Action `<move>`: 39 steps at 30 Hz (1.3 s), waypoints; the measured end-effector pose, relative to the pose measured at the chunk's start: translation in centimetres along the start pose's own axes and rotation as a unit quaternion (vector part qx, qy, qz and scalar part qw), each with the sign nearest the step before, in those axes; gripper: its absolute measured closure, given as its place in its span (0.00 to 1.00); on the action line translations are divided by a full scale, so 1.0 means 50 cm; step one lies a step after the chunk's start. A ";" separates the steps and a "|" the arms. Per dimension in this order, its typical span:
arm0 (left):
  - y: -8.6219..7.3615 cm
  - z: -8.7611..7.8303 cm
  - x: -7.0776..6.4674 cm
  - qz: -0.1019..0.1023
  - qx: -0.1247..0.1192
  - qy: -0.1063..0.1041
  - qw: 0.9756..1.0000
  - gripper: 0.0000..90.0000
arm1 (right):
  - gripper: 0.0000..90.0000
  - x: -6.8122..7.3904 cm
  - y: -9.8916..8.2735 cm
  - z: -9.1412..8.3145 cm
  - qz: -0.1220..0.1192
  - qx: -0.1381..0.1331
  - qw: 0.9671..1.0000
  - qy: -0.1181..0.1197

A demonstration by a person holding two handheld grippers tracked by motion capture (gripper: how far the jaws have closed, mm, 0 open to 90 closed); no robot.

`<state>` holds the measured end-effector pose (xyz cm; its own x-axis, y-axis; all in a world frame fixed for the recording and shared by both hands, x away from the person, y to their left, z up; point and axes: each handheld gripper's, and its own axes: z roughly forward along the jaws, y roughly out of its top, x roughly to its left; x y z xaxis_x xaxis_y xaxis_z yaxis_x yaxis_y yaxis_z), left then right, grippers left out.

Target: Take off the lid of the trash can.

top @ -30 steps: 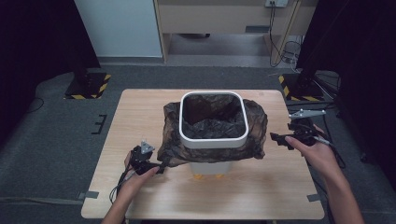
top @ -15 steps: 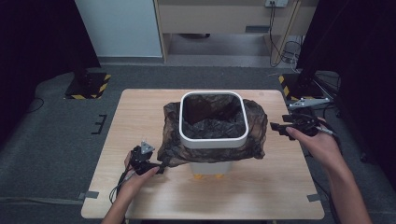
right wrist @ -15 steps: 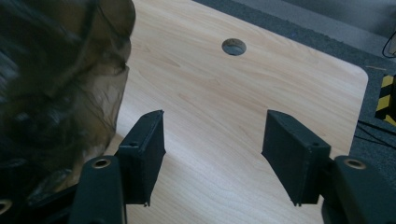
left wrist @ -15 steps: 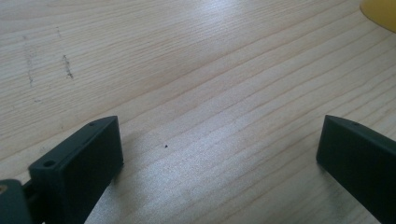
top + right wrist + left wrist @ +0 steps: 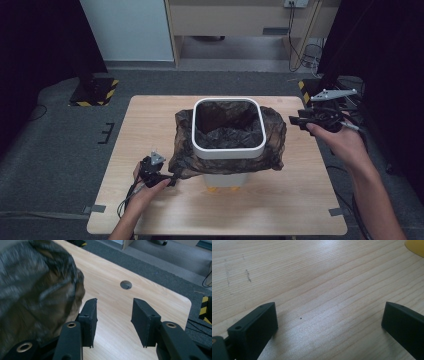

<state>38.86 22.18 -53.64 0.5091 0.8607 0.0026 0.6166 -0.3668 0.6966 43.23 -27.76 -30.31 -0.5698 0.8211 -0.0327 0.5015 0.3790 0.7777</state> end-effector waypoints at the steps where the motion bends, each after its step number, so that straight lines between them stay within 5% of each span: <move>1: 0.000 0.000 0.000 0.000 0.000 0.000 1.000 0.00 | 0.63 0.001 0.006 -0.001 0.001 -0.001 1.000 0.002; 26: 0.000 0.000 -0.001 -0.001 0.000 0.001 1.000 0.00 | 0.50 0.043 0.097 0.004 -0.005 -0.026 0.999 0.030; 39: 0.000 0.000 -0.001 -0.001 0.000 0.001 1.000 0.00 | 0.60 0.069 0.139 -0.003 -0.027 -0.034 0.998 0.037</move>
<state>38.83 22.15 -53.65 0.5065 0.8622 0.0016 0.6176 -0.3641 0.6972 44.66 -22.35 -24.94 -0.6430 0.7652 -0.0308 0.4244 0.3895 0.8174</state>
